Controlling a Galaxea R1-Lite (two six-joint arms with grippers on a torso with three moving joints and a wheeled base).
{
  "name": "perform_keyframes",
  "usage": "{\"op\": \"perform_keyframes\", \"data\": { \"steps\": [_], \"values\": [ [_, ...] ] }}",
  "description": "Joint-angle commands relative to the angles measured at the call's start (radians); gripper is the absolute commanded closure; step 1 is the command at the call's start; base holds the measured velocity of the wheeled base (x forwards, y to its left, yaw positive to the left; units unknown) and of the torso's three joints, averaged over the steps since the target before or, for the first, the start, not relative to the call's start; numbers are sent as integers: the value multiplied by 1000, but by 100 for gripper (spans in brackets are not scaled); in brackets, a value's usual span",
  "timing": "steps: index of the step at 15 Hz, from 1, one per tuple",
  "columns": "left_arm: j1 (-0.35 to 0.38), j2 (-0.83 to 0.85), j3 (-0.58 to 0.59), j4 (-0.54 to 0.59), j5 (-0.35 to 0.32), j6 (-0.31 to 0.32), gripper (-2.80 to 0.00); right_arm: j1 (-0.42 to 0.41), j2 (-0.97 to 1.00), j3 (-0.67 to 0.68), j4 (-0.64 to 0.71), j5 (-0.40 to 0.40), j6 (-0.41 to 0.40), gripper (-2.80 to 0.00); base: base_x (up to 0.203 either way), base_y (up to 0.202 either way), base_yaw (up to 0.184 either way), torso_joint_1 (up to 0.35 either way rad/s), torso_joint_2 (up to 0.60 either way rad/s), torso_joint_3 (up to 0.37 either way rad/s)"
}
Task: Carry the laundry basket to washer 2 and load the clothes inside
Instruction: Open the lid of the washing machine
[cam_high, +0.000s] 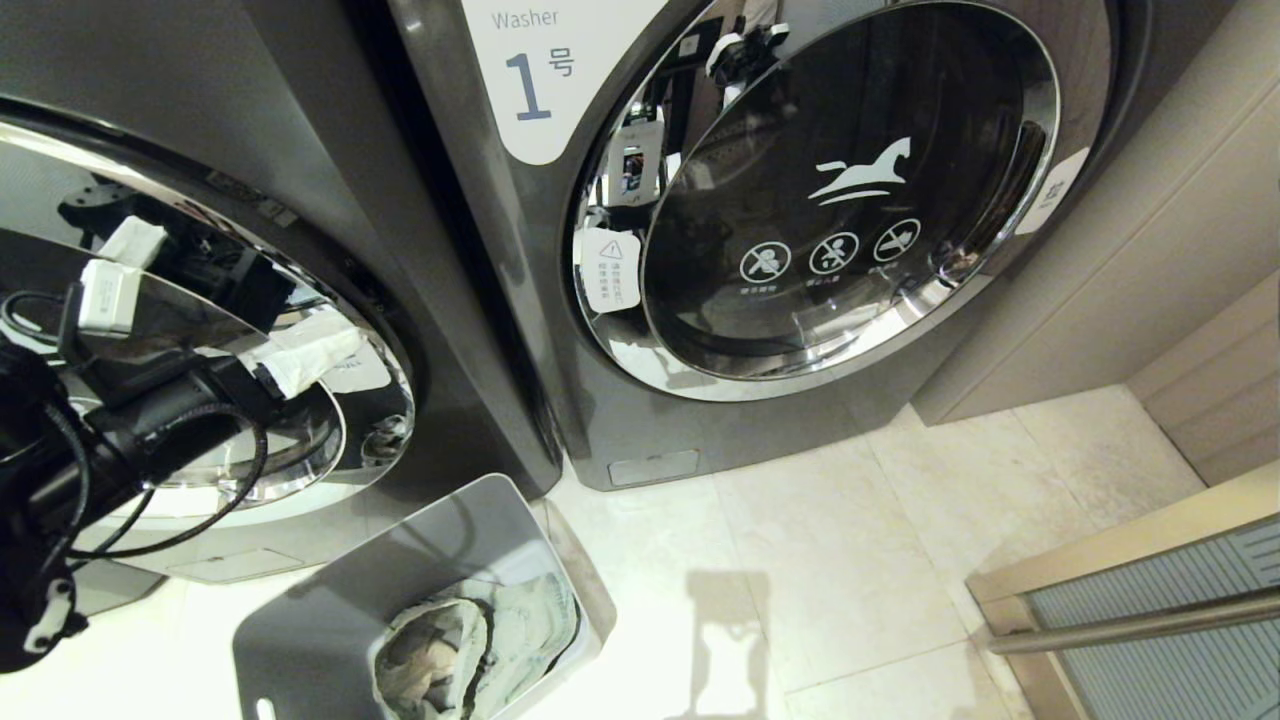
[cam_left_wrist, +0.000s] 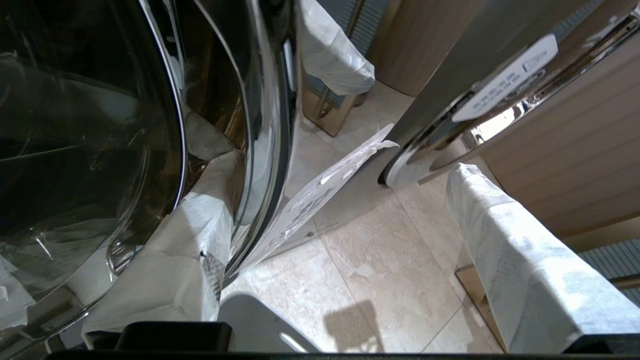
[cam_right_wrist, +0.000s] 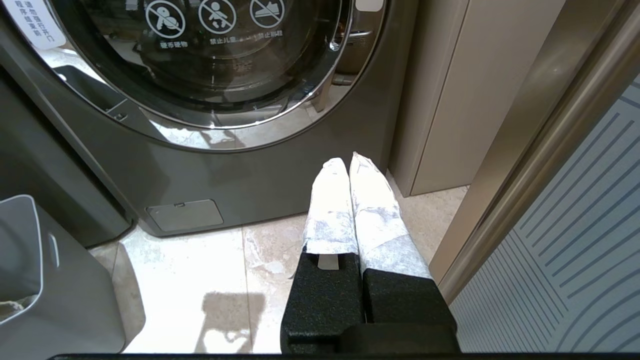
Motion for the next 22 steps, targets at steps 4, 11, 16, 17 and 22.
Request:
{"op": "perform_keyframes", "data": {
  "steps": [4,11,16,17,22],
  "values": [
    [55,-45,72,-3,18,21,-280,0,1,40,-2,0,0,0,0,0,0,0,0,0],
    [118,-81,158,-2,157,49,-280,0,1,40,-2,0,0,0,0,0,0,0,0,0],
    [133,-123,194,-4,227,51,-280,0,1,40,-2,0,0,0,0,0,0,0,0,0],
    [138,-136,205,-4,227,51,-280,0,1,40,-2,0,0,0,0,0,0,0,0,0],
    [142,-244,273,-3,229,49,0,0,1,40,-2,0,0,0,0,0,0,0,0,0]
  ]
}}
